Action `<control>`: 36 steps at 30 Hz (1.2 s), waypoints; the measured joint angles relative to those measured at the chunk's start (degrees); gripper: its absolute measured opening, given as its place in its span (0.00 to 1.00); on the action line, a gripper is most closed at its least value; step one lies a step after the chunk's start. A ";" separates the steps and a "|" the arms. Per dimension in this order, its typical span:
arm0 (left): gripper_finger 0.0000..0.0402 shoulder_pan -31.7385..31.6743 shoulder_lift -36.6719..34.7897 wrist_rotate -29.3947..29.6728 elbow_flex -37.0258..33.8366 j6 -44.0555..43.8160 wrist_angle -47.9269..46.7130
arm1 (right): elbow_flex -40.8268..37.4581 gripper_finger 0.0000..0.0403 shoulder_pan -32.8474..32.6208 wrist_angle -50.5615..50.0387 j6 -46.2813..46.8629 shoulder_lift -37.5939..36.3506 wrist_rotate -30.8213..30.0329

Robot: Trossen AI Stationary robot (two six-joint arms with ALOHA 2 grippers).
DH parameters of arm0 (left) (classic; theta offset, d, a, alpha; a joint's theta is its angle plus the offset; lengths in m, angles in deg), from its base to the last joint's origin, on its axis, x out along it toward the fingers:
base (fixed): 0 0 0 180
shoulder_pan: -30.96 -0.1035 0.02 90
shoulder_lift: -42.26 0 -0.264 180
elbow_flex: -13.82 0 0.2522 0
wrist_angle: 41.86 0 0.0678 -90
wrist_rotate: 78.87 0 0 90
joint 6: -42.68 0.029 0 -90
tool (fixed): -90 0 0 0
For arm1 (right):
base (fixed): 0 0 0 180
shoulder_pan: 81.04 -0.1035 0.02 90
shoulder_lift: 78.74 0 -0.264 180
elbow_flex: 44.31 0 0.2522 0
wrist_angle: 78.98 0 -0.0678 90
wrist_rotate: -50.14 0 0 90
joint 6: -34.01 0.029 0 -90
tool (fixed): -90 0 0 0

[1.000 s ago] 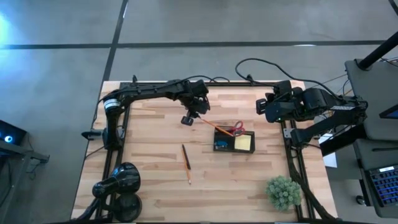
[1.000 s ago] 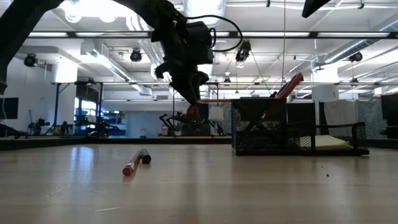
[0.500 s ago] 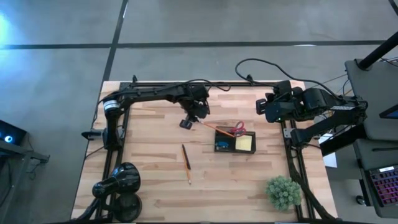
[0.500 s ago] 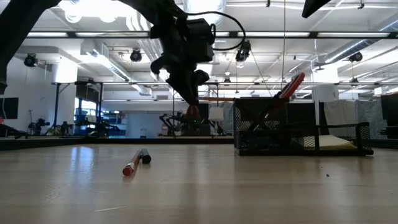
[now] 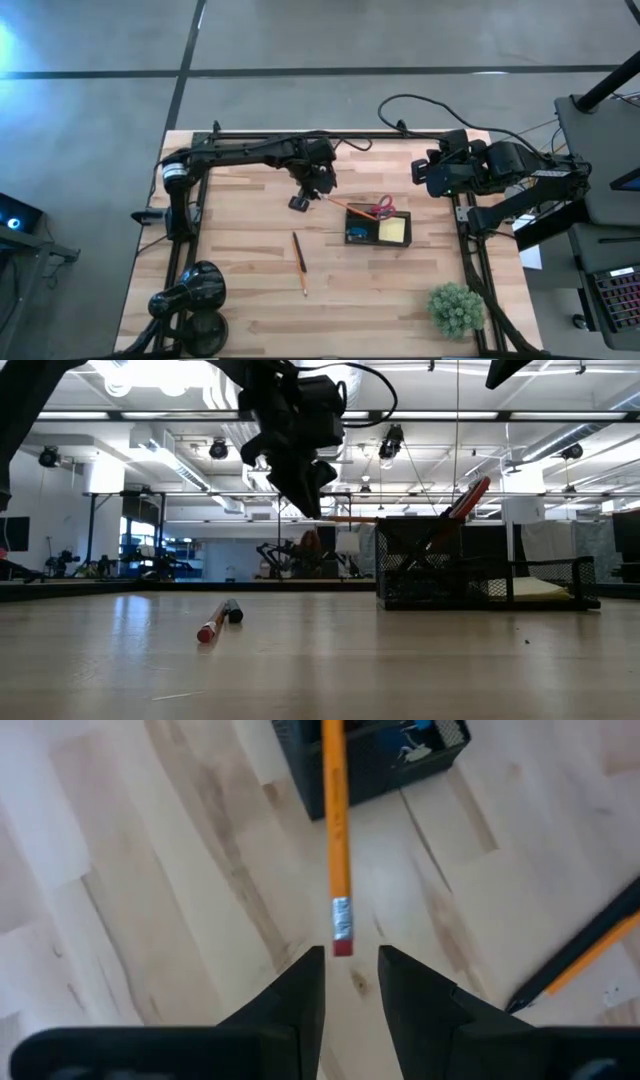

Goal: Pick and place office supplies into organizer
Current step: Put the top pencil into the desk organizer

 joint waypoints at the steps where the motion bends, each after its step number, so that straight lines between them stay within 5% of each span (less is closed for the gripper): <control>1: 0.20 0.31 0.00 -0.06 -0.01 -0.02 -0.01 | 0.00 0.02 0.00 0.00 0.00 0.00 -0.02; 36: 0.20 2.24 0.87 1.60 -0.97 -1.95 2.79 | -0.13 0.02 0.02 0.00 -0.74 0.00 1.28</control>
